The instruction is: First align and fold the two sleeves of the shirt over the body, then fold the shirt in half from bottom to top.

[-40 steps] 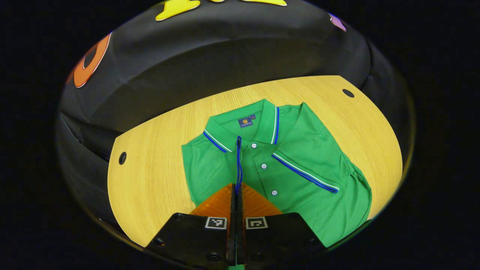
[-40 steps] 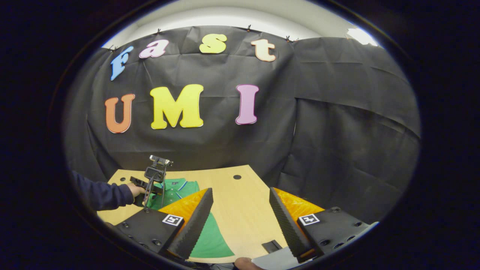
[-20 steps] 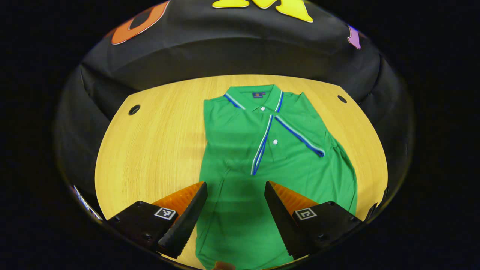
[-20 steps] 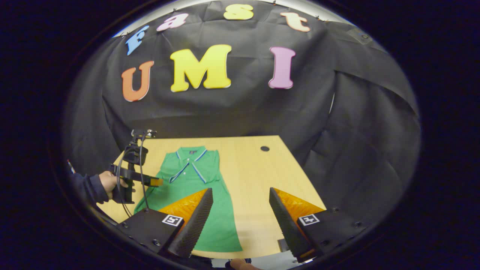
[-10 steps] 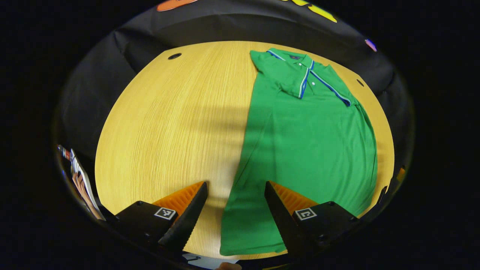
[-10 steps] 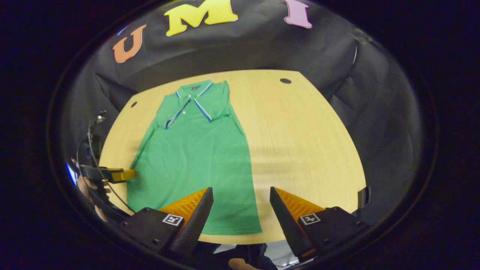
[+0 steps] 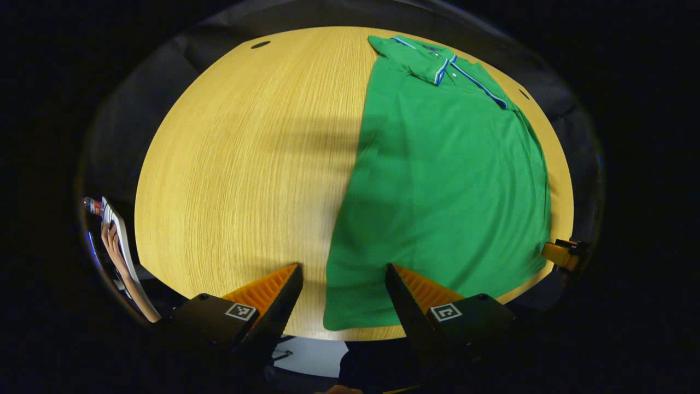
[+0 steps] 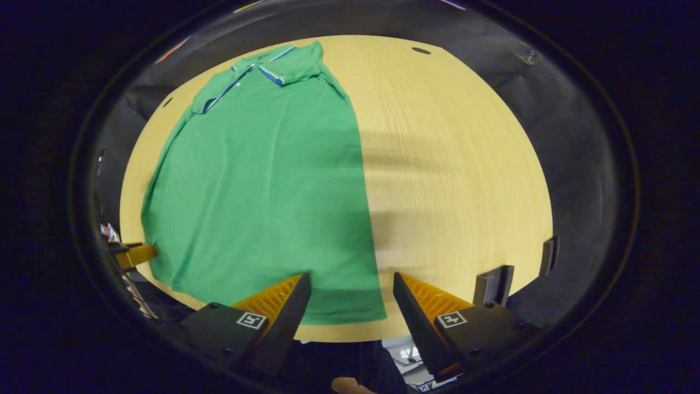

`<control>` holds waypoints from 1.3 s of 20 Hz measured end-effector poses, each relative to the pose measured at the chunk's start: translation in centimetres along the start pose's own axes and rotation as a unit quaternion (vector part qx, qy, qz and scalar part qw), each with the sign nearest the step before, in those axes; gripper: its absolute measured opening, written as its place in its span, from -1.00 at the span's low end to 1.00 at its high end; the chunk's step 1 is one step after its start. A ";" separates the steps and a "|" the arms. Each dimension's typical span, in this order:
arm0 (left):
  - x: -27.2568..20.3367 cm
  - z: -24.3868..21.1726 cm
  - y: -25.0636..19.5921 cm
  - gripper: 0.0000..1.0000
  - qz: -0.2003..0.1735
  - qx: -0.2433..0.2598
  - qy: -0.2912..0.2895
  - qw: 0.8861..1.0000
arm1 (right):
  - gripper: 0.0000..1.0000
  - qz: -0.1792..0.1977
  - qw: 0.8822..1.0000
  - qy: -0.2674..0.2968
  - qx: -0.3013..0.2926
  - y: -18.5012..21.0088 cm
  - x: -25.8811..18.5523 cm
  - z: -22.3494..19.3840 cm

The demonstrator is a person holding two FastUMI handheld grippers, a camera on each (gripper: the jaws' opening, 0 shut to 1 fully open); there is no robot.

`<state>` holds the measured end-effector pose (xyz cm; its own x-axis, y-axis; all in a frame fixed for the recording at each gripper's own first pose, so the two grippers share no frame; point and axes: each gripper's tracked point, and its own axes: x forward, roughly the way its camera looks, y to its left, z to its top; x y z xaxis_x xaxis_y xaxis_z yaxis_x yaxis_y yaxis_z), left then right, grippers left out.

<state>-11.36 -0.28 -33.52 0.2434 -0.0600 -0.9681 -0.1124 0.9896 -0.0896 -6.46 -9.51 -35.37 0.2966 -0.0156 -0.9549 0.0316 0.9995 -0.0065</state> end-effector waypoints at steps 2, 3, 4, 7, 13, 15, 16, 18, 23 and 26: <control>-0.5 0.1 -0.8 0.99 -0.004 -0.009 0.015 1.000 | 0.93 -0.009 1.000 0.006 -0.008 -0.2 0.6 -0.2; -0.6 0.3 -1.2 1.00 -0.004 -0.010 0.025 1.000 | 0.93 -0.004 1.000 0.013 -0.008 0.0 0.8 -0.4; -1.1 0.9 -1.7 0.97 -0.005 -0.007 0.024 1.000 | 0.89 0.000 1.000 0.012 -0.003 0.1 0.9 -0.4; -2.1 2.4 -3.0 0.99 -0.005 -0.004 0.029 1.000 | 0.86 0.007 1.000 0.016 0.012 0.3 0.8 -0.3; -5.0 6.4 -7.1 0.69 -0.007 0.019 0.033 0.999 | 0.86 0.008 0.999 0.034 0.000 0.1 0.7 -0.2; -6.0 8.0 -8.8 0.39 -0.008 0.025 0.038 0.999 | 0.66 0.009 0.999 0.038 -0.005 0.3 0.8 -0.1; -6.5 9.0 -9.6 0.30 -0.009 0.026 0.041 0.999 | 0.31 0.010 0.999 0.039 -0.011 0.4 0.8 -0.1; -7.6 11.1 -11.2 0.18 -0.011 0.027 0.047 0.998 | -0.14 0.012 0.999 0.041 -0.020 0.6 0.8 -0.1; -10.7 16.9 -15.1 -0.36 -0.021 0.018 0.056 0.998 | -0.66 0.018 0.998 0.051 -0.037 0.8 0.8 0.2; -12.8 20.7 -18.0 -0.91 -0.026 0.025 0.058 0.998 | -0.88 0.026 0.998 0.055 -0.030 0.9 0.9 0.2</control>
<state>7.52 -14.61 -14.63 0.1348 -0.1234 -0.9832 -0.0532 0.9899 -0.1316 -5.94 -8.58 -36.17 0.1903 0.0357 -0.9811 -0.0397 0.9988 0.0286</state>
